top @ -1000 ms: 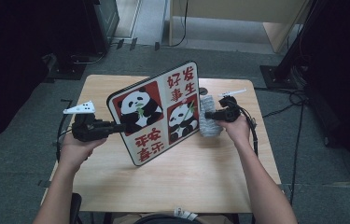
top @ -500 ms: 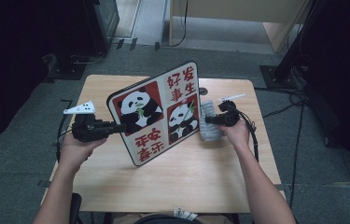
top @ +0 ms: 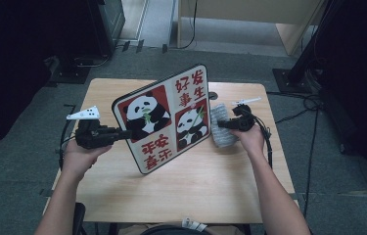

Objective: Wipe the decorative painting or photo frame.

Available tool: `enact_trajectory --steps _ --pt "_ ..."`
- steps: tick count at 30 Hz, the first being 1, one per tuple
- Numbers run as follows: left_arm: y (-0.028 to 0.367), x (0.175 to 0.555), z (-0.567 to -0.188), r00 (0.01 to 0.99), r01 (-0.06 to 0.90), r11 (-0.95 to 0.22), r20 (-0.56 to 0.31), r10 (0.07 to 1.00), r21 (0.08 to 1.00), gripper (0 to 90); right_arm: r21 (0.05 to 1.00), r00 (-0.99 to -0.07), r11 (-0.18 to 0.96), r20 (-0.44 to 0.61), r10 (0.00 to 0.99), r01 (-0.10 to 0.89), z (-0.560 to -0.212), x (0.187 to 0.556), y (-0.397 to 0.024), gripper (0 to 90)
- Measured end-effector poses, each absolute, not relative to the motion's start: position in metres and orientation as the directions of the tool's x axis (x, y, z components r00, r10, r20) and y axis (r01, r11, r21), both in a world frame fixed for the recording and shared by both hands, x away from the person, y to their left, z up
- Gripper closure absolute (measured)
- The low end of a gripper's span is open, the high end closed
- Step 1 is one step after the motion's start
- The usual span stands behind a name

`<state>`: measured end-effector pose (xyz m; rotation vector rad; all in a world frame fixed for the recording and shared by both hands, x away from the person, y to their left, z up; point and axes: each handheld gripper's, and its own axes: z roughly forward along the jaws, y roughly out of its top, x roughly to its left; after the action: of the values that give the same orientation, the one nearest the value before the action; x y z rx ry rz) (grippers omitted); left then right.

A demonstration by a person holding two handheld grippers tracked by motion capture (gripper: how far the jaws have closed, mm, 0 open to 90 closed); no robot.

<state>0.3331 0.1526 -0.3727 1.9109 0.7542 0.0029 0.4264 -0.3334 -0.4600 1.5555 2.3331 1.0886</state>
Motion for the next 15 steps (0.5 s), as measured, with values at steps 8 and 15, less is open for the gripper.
enact_trajectory --steps 8,15 --pt "0.153 0.333 -0.373 0.802 0.500 -0.266 -0.325 0.502 0.824 78.2 0.672 -0.450 0.187 0.242 0.859 0.717 -0.449 0.422 -0.343 68.4" --pt "0.153 0.333 -0.373 0.802 0.500 -0.266 -0.324 0.502 0.824 78.2 0.707 -0.440 0.175 0.210 0.873 0.685 -0.445 0.420 -0.355 68.1"
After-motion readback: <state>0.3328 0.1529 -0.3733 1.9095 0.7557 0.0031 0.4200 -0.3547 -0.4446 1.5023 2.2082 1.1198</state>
